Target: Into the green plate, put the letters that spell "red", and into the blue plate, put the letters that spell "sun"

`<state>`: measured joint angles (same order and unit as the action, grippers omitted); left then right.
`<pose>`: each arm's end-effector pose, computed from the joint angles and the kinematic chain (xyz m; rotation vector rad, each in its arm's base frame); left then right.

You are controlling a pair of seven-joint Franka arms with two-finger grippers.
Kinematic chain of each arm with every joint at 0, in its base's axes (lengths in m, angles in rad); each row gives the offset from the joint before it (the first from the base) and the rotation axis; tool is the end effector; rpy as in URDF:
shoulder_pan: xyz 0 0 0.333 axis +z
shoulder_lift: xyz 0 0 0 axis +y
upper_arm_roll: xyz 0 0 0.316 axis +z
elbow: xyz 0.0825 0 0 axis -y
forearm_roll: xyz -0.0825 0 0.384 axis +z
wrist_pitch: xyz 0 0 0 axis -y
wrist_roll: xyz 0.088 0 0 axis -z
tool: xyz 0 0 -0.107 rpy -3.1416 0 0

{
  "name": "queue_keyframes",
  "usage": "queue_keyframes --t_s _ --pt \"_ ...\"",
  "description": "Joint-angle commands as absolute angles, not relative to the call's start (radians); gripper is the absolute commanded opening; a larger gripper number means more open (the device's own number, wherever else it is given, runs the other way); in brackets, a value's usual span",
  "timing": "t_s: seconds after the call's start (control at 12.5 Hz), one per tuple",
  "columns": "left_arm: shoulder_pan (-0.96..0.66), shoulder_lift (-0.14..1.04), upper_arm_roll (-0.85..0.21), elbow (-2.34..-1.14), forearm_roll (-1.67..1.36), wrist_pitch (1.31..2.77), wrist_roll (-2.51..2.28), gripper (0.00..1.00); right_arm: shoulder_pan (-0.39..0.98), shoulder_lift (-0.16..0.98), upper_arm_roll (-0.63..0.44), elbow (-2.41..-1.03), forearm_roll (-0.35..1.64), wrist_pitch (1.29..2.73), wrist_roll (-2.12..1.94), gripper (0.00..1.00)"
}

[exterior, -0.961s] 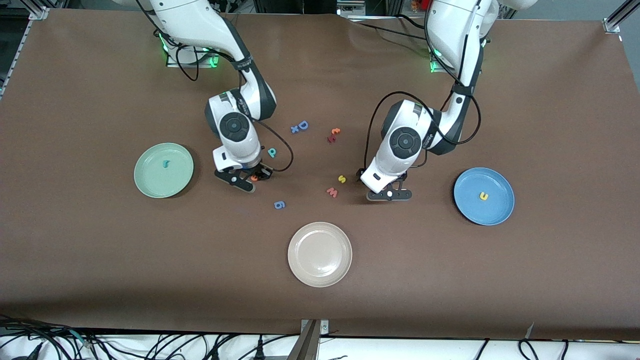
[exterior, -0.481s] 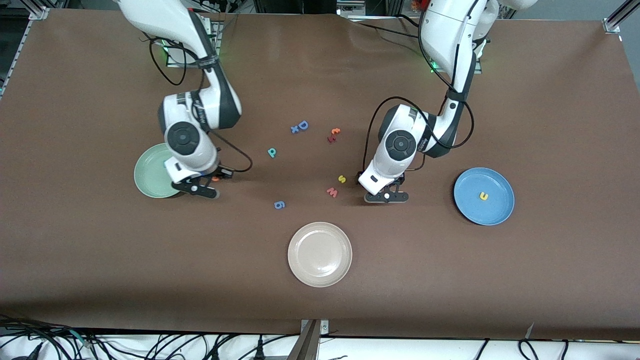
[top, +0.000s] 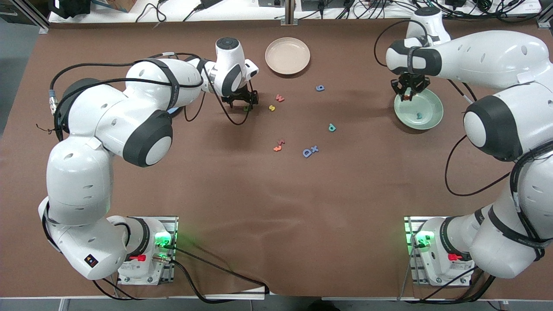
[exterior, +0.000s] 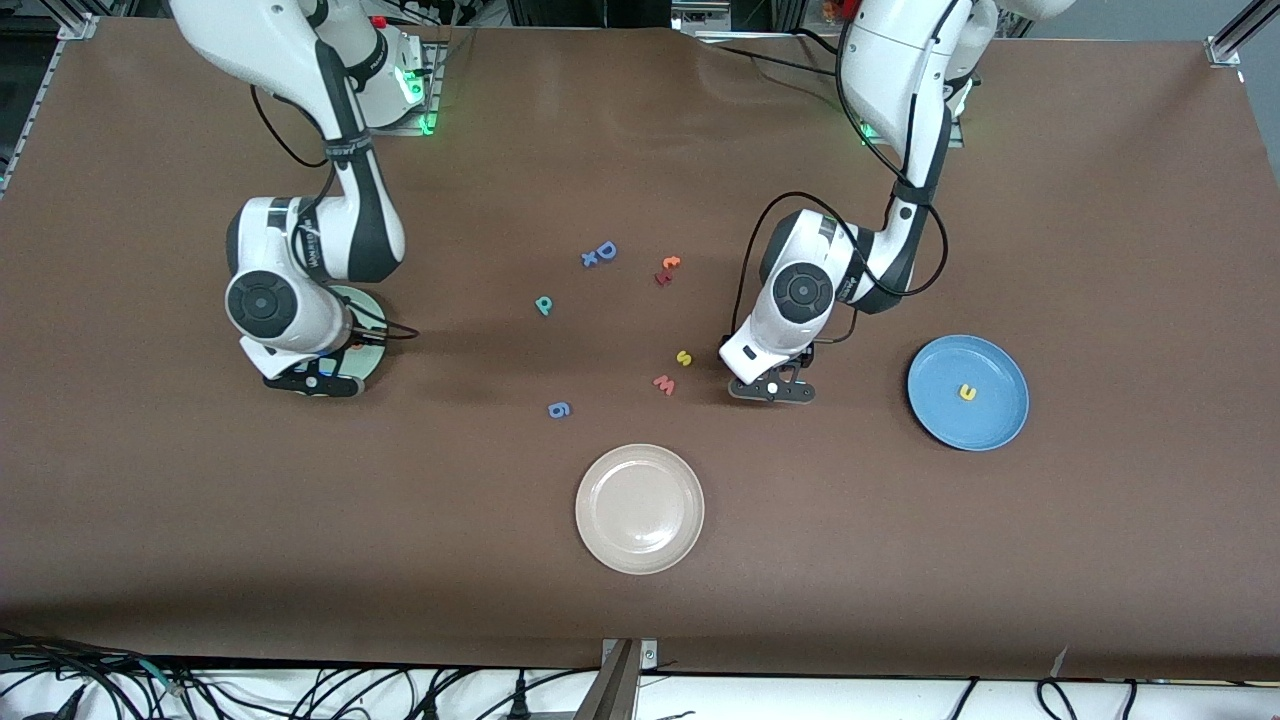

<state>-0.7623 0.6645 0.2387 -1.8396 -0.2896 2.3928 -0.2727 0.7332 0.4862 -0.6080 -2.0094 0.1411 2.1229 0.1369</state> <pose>0.5439 -0.3245 0.1658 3.1318 -0.1135 -0.1407 0.5652 0.0818 0.2311 2.9140 -0.1264 -0.3699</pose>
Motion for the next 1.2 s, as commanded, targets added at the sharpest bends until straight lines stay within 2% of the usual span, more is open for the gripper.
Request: queue_keyframes --t_s 0.0,0.08,0.24,0.48,0.64,0.72,0.96,1.12 --pt "-0.785 0.672 0.253 -1.847 -0.304 2.398 -0.253 0.91 0.701 0.528 -0.597 -2.007 0.156 2.131 0.083 0.13" --pt "-0.787 0.673 0.253 -1.845 -0.304 2.398 -0.253 0.89 0.712 0.557 -0.595 -2.002 0.156 2.131 0.092 0.13" --pt "-0.792 0.683 0.253 -1.842 -0.304 2.399 -0.253 0.78 0.712 0.568 -0.595 -1.996 0.156 2.132 0.094 0.13" --pt "-0.799 0.696 0.253 -1.838 -0.304 2.41 -0.253 0.48 0.701 0.568 -0.583 -1.996 0.158 2.131 0.091 0.17" --pt "-0.801 0.699 0.253 -1.836 -0.304 2.41 -0.253 0.42 0.701 0.572 -0.583 -1.996 0.16 2.131 0.09 0.79" --pt "-0.799 0.699 0.253 -1.836 -0.302 2.41 -0.252 0.4 0.703 0.572 -0.583 -1.996 0.164 2.129 0.091 0.95" --pt "-0.799 0.701 0.253 -1.835 -0.301 2.408 -0.239 0.24 0.718 0.534 -0.581 -1.982 0.172 2.091 0.103 0.95" --pt "-0.792 0.681 0.277 -1.832 -0.301 2.393 -0.166 0.22 0.764 0.509 -0.566 -1.979 0.198 2.066 0.182 0.88"
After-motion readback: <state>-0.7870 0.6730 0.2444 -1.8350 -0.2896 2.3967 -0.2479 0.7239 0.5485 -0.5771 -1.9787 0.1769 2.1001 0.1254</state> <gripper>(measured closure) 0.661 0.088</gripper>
